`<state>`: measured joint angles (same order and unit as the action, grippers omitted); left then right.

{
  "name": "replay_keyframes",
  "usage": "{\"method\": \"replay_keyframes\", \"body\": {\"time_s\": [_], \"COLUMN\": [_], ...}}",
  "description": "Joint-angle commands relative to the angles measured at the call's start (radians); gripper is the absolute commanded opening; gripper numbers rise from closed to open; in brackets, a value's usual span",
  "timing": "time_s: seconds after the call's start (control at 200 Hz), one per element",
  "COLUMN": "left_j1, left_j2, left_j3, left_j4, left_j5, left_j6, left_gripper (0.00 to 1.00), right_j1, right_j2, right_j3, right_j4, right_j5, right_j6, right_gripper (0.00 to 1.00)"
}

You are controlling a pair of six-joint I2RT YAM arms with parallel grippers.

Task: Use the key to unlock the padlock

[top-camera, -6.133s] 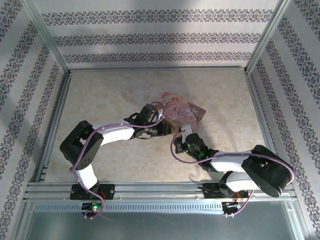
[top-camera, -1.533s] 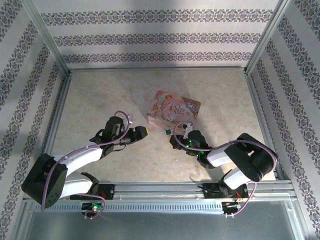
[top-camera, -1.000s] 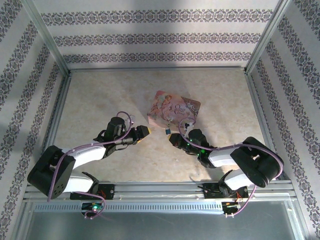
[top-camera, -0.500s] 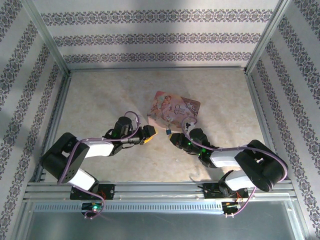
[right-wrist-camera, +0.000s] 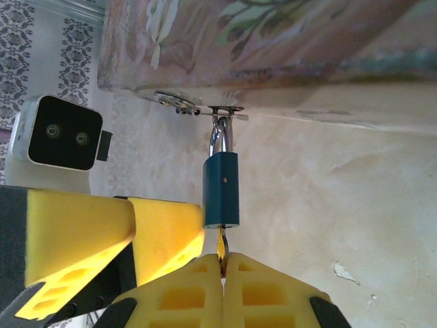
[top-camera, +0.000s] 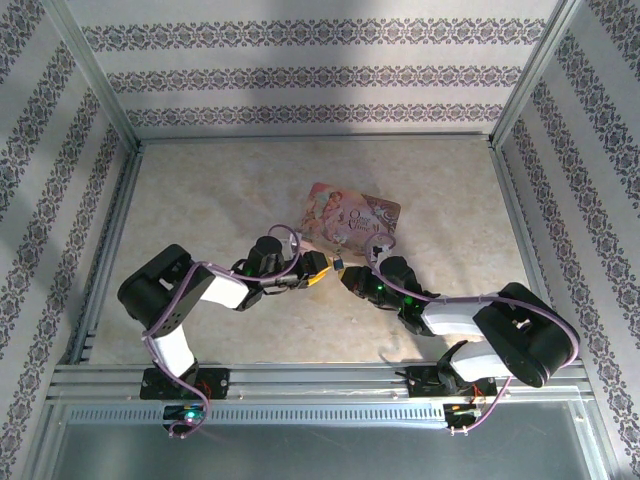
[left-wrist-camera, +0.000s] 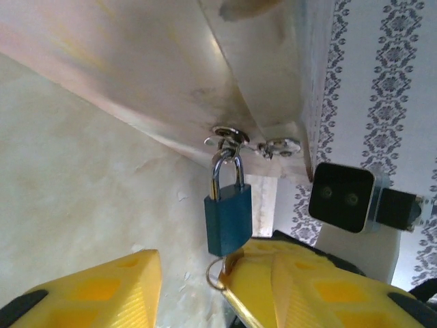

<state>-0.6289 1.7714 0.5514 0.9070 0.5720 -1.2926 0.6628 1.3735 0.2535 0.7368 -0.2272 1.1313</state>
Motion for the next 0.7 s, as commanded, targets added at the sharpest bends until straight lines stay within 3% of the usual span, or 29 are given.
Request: {"method": "replay_keyframes", "body": {"time_s": [0.0, 0.695], "left_j1": [-0.021, -0.057], "left_j2": [0.041, 0.168], "left_j3": [0.028, 0.095], "left_j4": [0.124, 0.214], "left_j5": [-0.03, -0.05], "left_j6": [-0.053, -0.115], "left_gripper": [0.44, 0.26], "right_j1": [-0.008, -0.008], "right_j2": [-0.019, -0.017], "right_j3": [-0.001, 0.004], "right_j4": [-0.027, -0.031], "right_j5": [-0.017, -0.02], "right_j6": [0.024, 0.034], "right_gripper": [0.0, 0.0]}}
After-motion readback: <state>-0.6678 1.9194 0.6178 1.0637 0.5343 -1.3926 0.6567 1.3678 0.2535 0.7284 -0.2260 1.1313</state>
